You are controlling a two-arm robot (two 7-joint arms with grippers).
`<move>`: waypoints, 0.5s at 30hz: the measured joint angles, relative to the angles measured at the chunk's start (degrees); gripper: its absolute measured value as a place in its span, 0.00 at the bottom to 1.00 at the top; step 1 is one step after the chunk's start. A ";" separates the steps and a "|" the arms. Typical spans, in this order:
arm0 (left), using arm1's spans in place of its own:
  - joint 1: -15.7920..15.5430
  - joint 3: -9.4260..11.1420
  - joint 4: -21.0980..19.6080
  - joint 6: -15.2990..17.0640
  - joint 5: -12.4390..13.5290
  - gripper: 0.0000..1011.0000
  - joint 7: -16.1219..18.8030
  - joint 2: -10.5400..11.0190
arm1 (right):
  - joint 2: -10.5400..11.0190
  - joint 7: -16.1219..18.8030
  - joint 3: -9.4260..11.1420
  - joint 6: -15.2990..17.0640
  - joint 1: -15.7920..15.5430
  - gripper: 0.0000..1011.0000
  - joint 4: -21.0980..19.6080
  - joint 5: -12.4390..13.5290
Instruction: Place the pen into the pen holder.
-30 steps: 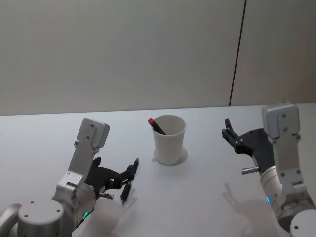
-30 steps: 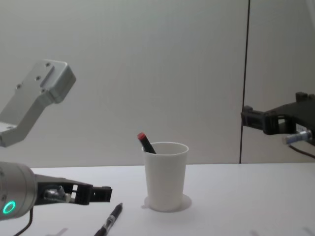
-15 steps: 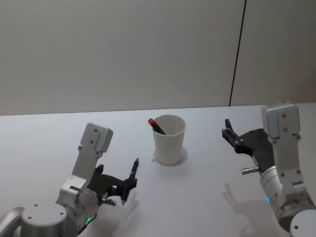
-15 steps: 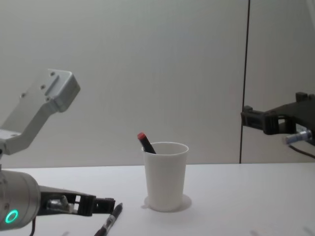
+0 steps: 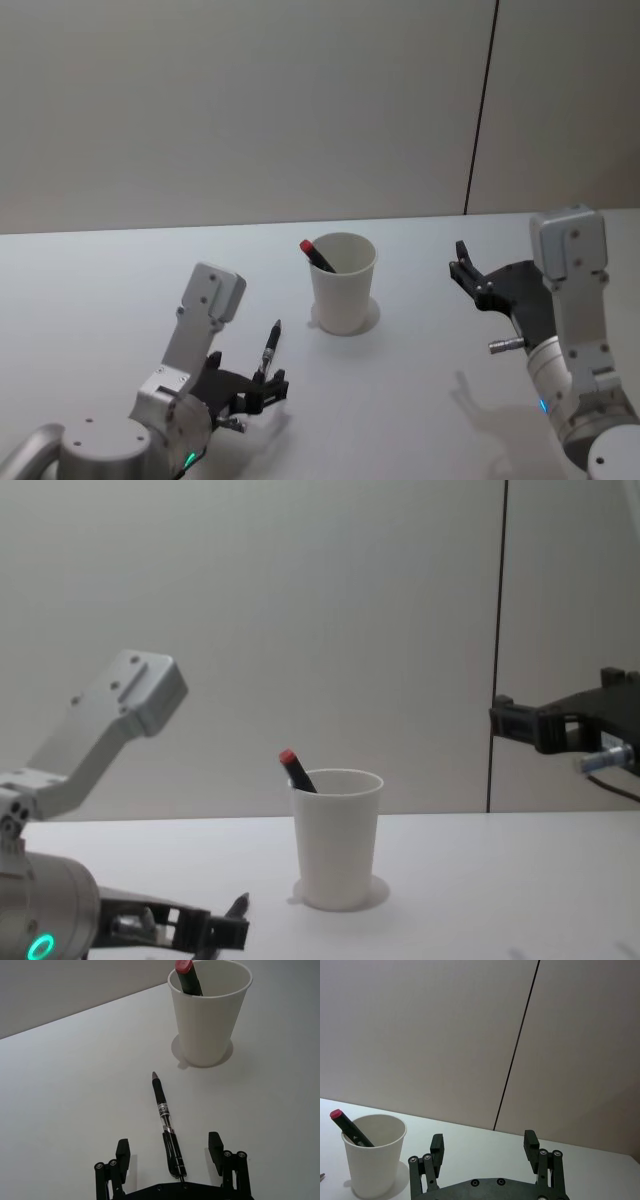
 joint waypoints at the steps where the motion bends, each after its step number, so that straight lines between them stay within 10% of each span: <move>1: -0.08 0.12 0.23 0.23 0.38 0.99 -0.06 -0.18 | 0.00 0.00 0.00 0.00 0.00 0.99 0.00 0.00; 15: -1.68 1.16 3.29 1.87 3.78 0.99 -0.16 -2.53 | 0.00 0.00 0.00 0.00 0.00 0.99 0.00 0.00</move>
